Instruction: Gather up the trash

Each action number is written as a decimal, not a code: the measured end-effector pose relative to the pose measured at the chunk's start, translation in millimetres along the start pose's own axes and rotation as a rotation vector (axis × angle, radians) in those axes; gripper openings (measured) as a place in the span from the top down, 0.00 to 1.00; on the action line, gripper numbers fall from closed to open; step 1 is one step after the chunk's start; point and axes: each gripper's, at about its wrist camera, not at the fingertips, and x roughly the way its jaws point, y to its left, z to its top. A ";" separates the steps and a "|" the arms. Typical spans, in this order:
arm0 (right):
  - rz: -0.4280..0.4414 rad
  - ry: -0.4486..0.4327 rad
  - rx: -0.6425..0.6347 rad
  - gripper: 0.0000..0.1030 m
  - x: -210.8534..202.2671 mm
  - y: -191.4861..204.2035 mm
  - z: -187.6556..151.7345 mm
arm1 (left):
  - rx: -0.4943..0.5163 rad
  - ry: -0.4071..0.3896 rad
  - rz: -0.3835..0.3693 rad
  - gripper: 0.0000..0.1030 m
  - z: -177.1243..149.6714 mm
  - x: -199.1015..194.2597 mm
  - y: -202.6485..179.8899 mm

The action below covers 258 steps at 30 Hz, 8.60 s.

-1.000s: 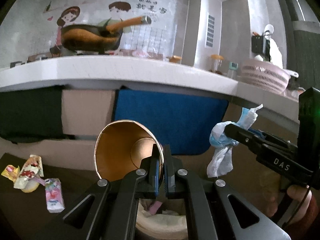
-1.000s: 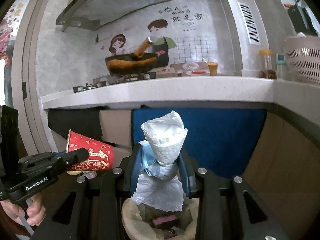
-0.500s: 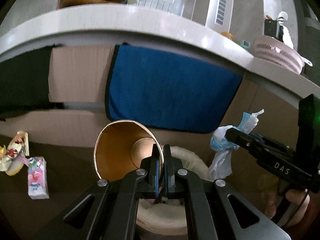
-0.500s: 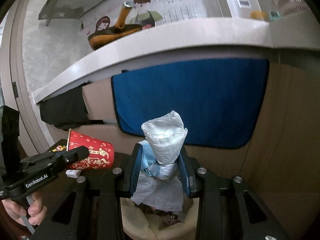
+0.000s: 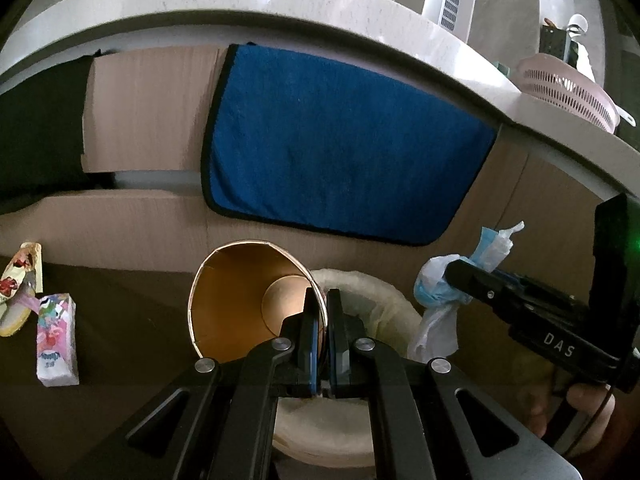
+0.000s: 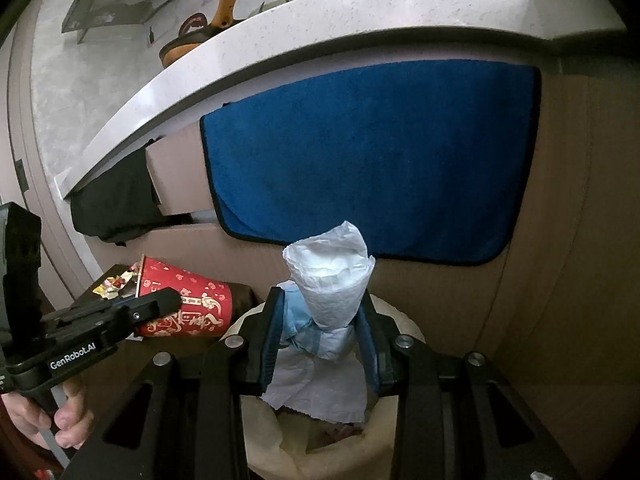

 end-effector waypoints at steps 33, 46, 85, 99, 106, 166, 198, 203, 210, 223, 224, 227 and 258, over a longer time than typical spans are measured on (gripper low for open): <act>-0.042 0.176 0.094 0.58 67.4 -15.0 -32.3 | -0.233 0.191 -0.064 0.56 -25.9 42.7 66.6; -0.046 0.179 0.010 0.58 63.9 6.5 -39.4 | -0.223 0.131 0.092 0.56 -46.0 -7.2 117.1; 0.079 0.177 -0.156 0.58 95.0 143.1 -14.9 | -0.411 0.158 0.360 0.65 -78.4 -74.9 271.5; 0.348 0.286 -0.341 0.58 197.0 348.2 -20.1 | -0.530 -0.032 0.514 0.64 -151.7 -234.1 345.5; 0.321 0.298 -0.473 0.58 283.8 438.6 -4.5 | -0.566 -0.035 0.476 0.64 -170.3 -252.8 371.0; 0.486 0.292 -0.304 0.93 74.9 283.0 -11.3 | -0.512 0.003 0.330 0.64 -152.6 -232.8 268.4; 0.378 0.253 -0.228 0.93 108.6 239.7 -53.2 | -0.419 0.025 0.391 0.64 -144.5 -206.0 237.7; 0.406 0.189 -0.242 0.93 83.2 240.2 -39.2 | -0.353 -0.053 0.418 0.64 -118.7 -219.4 219.3; 0.431 0.131 -0.289 0.94 55.1 243.1 -27.3 | -0.292 -0.115 0.460 0.64 -100.7 -230.9 199.6; 0.439 0.369 -0.111 0.51 120.6 238.1 -83.6 | -0.384 -0.055 0.464 0.64 -130.4 -229.1 231.8; 0.426 0.391 -0.076 0.51 131.7 238.2 -87.7 | -0.398 -0.050 0.466 0.64 -133.6 -229.0 236.8; 0.385 0.444 -0.013 0.51 158.7 243.5 -99.1 | -0.437 -0.036 0.462 0.64 -143.1 -229.1 251.1; 0.319 0.490 -0.251 0.68 203.5 356.3 -118.8 | -0.540 -0.022 0.491 0.64 -175.8 -242.3 301.7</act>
